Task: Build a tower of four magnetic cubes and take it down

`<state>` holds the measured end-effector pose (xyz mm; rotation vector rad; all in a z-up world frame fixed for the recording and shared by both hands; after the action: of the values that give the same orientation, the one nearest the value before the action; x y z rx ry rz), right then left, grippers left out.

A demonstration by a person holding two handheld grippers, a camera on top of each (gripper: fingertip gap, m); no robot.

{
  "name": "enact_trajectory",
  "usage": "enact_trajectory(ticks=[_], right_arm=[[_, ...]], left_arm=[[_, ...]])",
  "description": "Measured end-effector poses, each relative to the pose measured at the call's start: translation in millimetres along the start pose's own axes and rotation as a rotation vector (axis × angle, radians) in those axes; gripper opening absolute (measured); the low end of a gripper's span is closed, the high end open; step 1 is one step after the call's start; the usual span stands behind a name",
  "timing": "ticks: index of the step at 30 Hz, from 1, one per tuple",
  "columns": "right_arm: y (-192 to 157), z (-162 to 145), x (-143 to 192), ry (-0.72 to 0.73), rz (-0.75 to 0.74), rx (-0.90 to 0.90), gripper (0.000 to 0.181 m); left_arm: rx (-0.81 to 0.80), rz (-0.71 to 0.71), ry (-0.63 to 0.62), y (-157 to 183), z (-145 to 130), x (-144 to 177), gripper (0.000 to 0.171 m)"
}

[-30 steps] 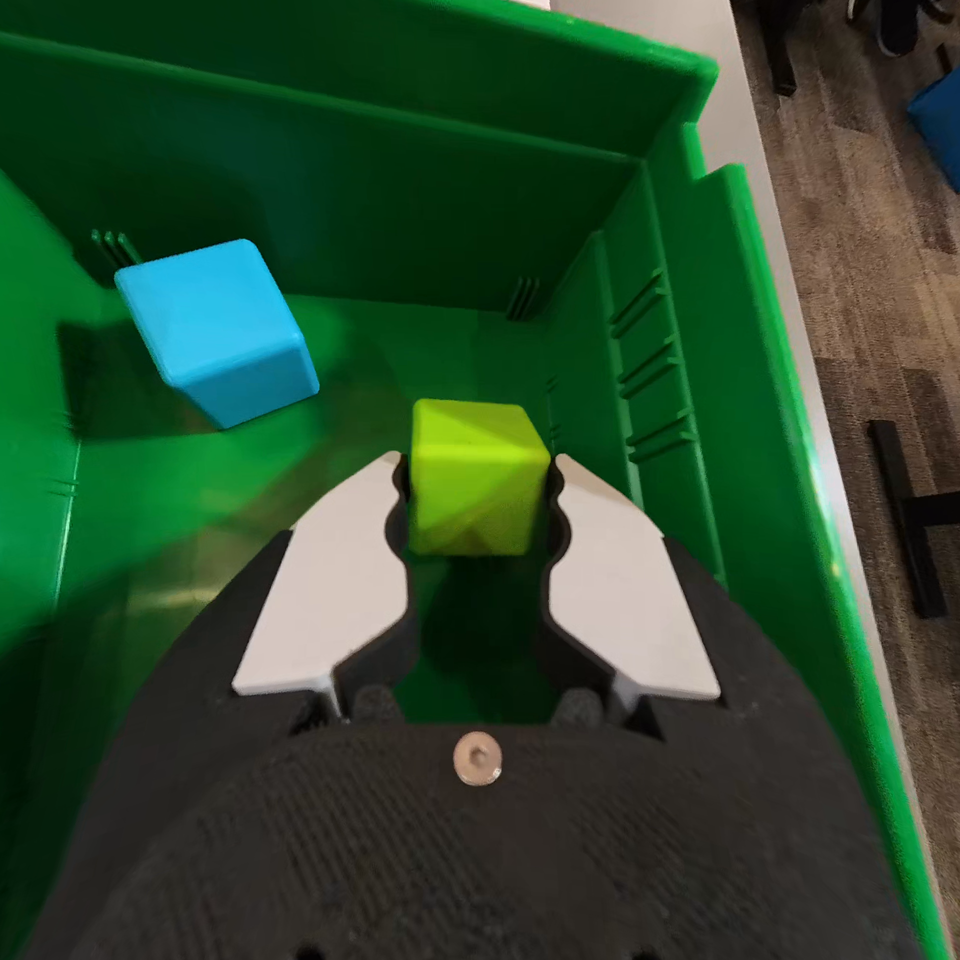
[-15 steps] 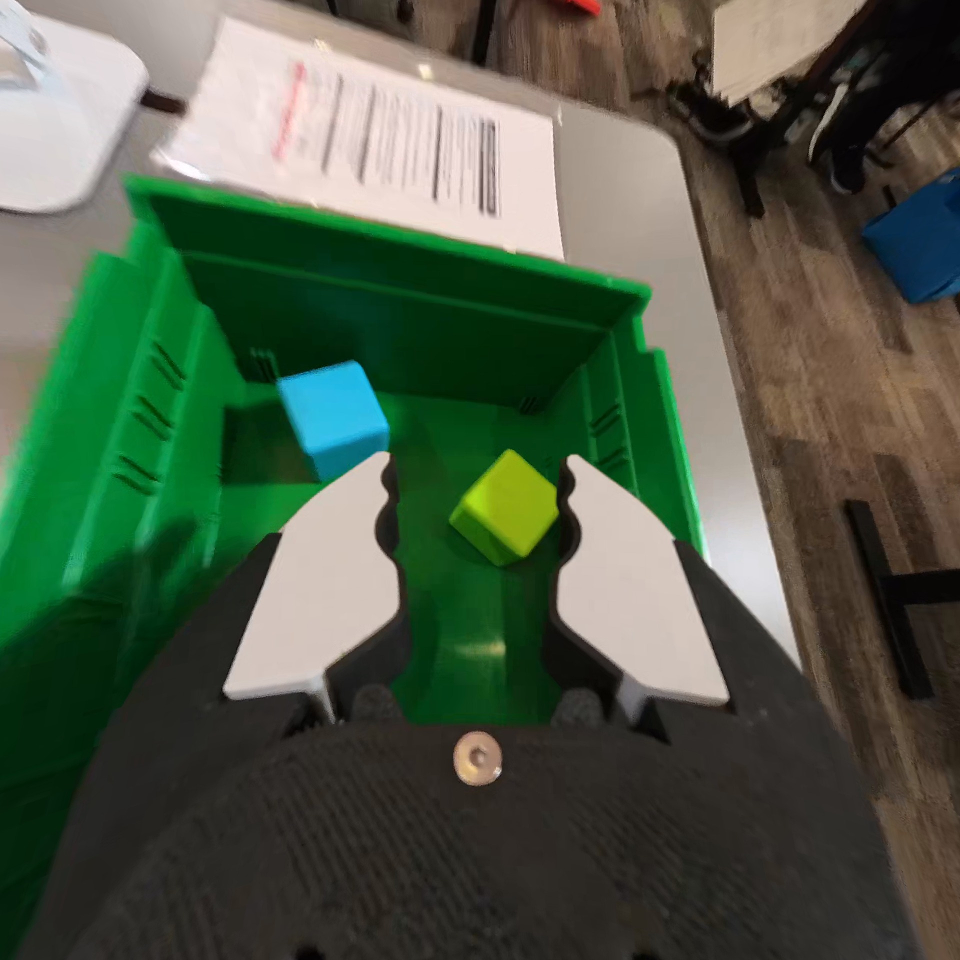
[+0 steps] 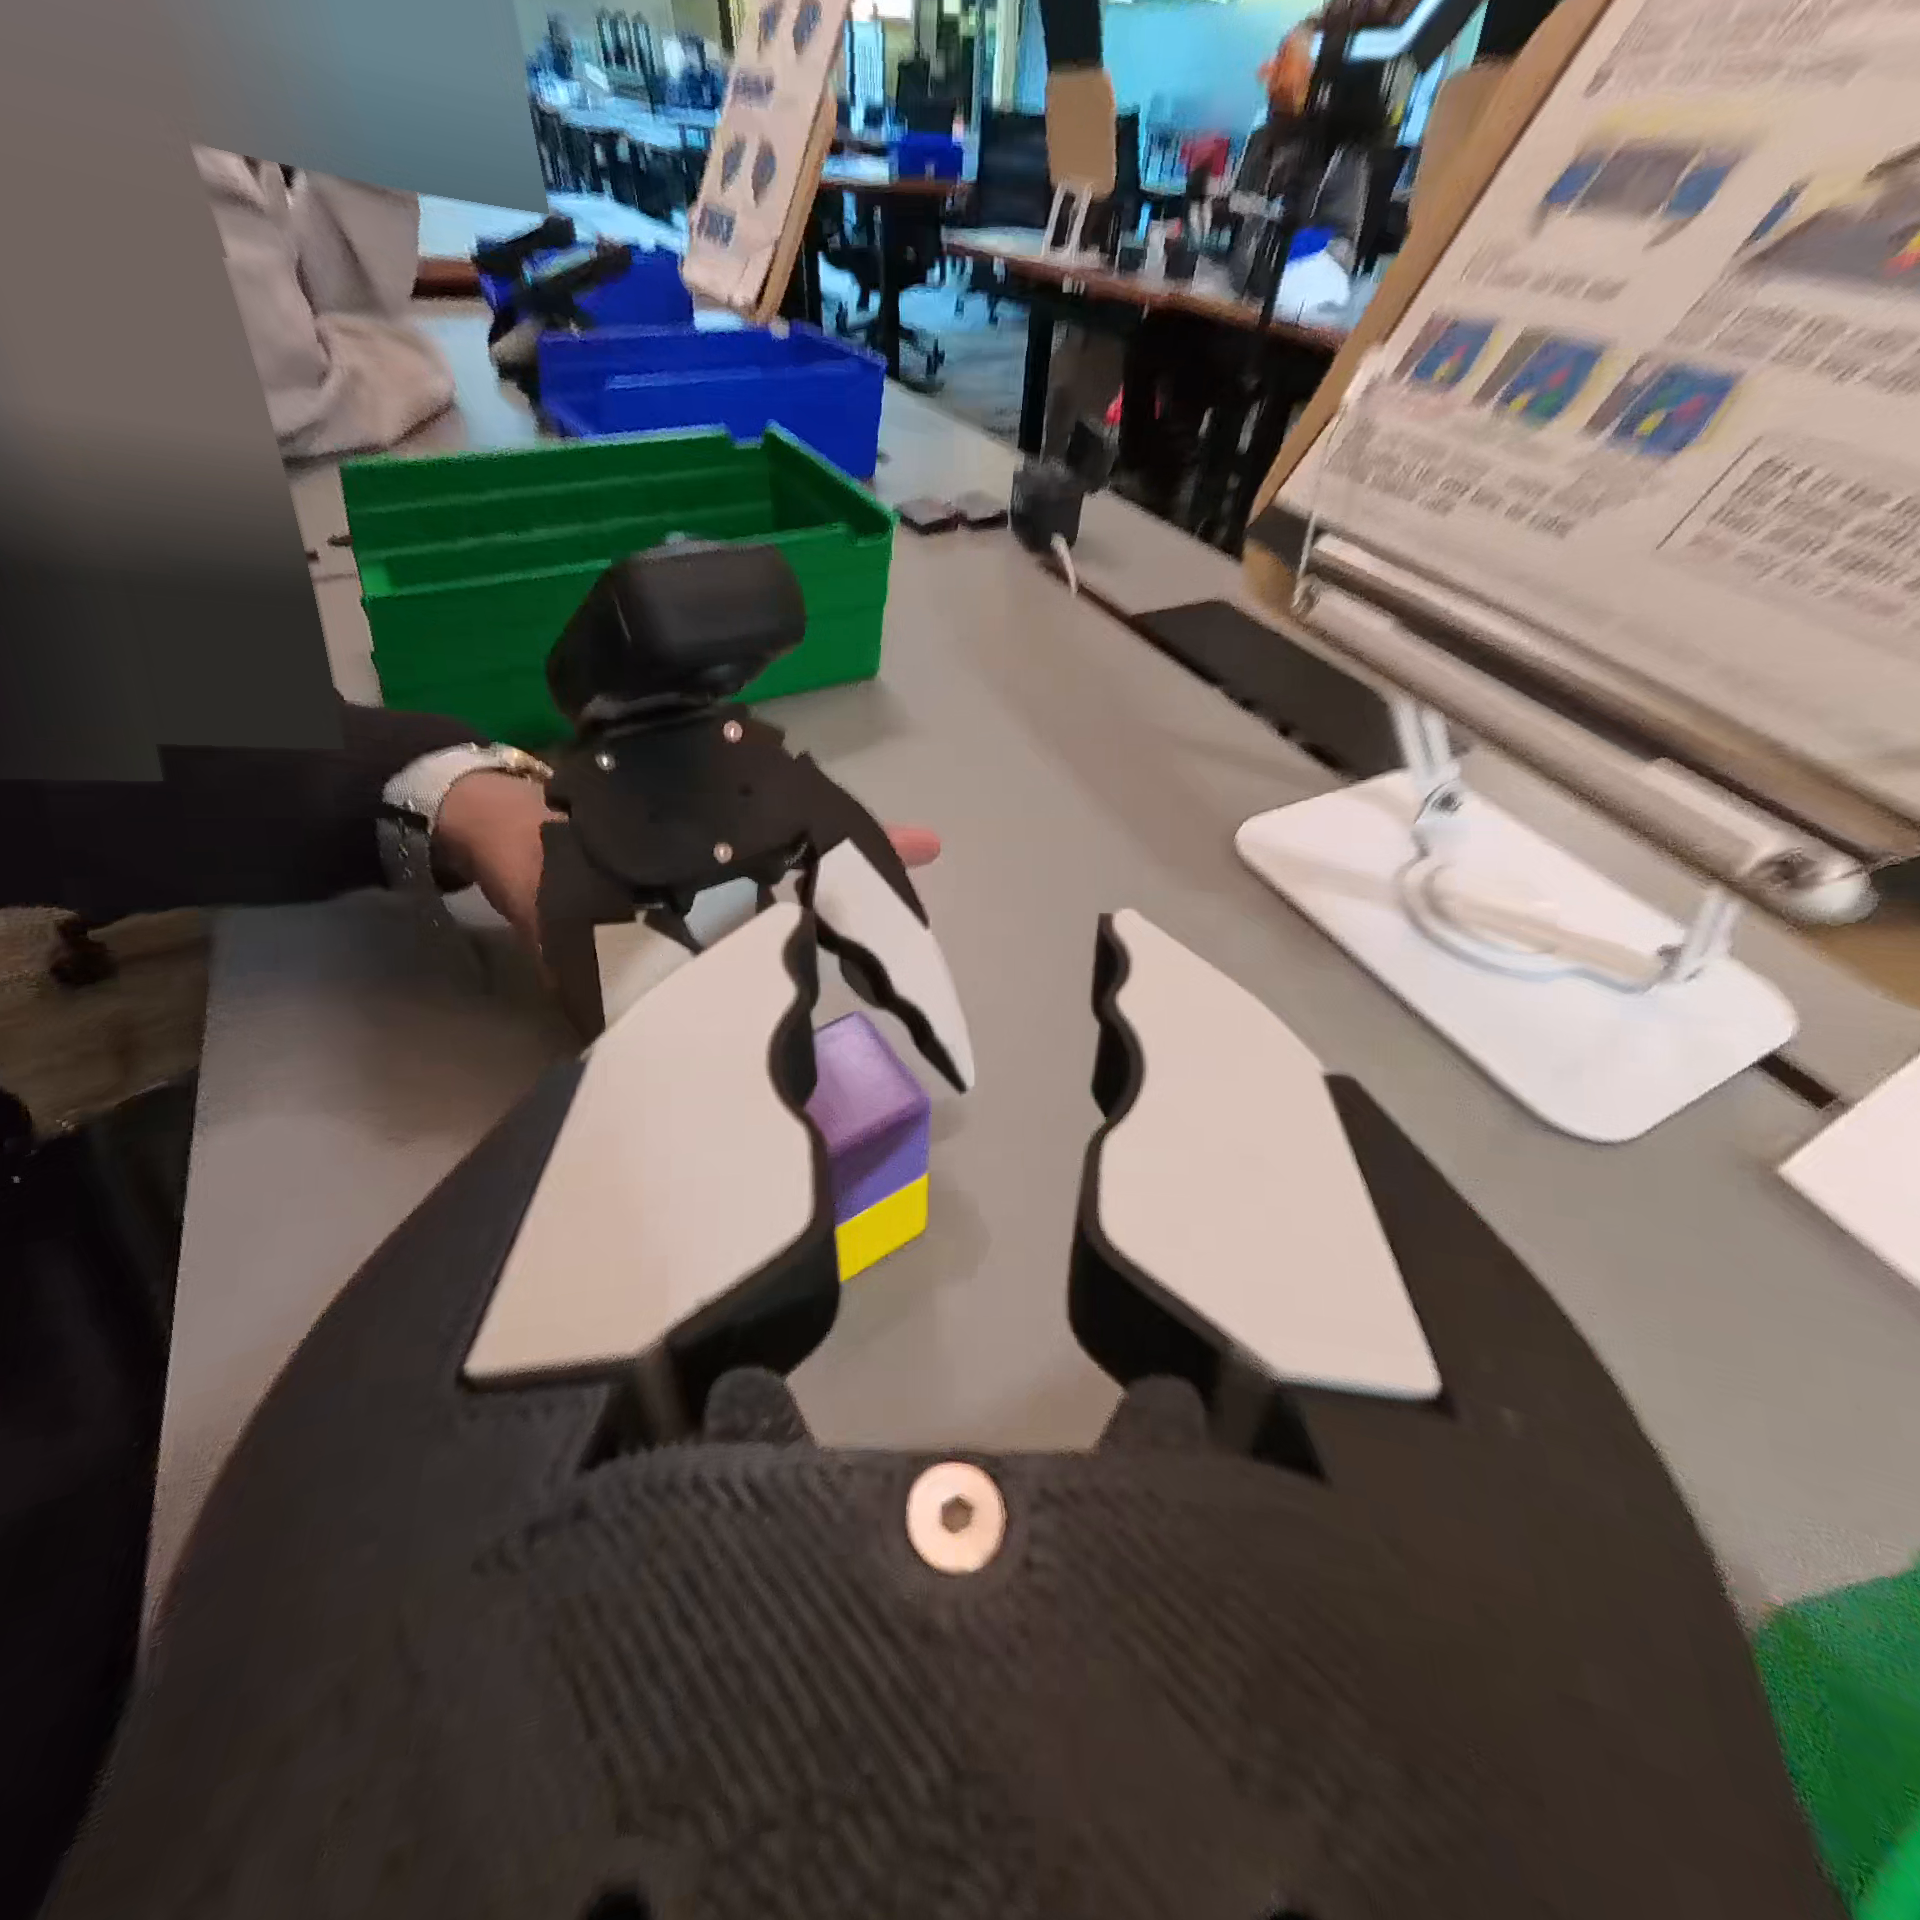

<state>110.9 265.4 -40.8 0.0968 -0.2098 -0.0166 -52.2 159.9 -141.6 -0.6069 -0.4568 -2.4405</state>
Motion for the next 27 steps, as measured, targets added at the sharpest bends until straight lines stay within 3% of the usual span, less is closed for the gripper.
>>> enact_trajectory(ticks=[6,13,27], right_arm=[[-20,-21,-28,-0.225,-0.038,0.014,0.054],[-31,-45,-44,-0.306,0.007,0.009,0.057],[-36,-53,-45,-0.209,0.107,0.012,0.06]], left_arm=[[0.042,-0.006,-0.127,-1,-8,-11,0.088],[0.049,-0.003,-0.182,-3,-14,-14,0.079],[0.038,-0.04,-0.189,-1,-14,-15,0.058]])
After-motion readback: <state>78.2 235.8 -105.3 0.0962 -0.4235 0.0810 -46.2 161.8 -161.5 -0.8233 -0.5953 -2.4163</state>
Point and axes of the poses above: each gripper's, where its closed fingertips meet, x back along the fingers, z out of its top, y = z × x across the jaws, the point moved 10 cm from there along x, back along the fingers, and after that the axes turned 12 degrees about -z, right-handed, at the moved point
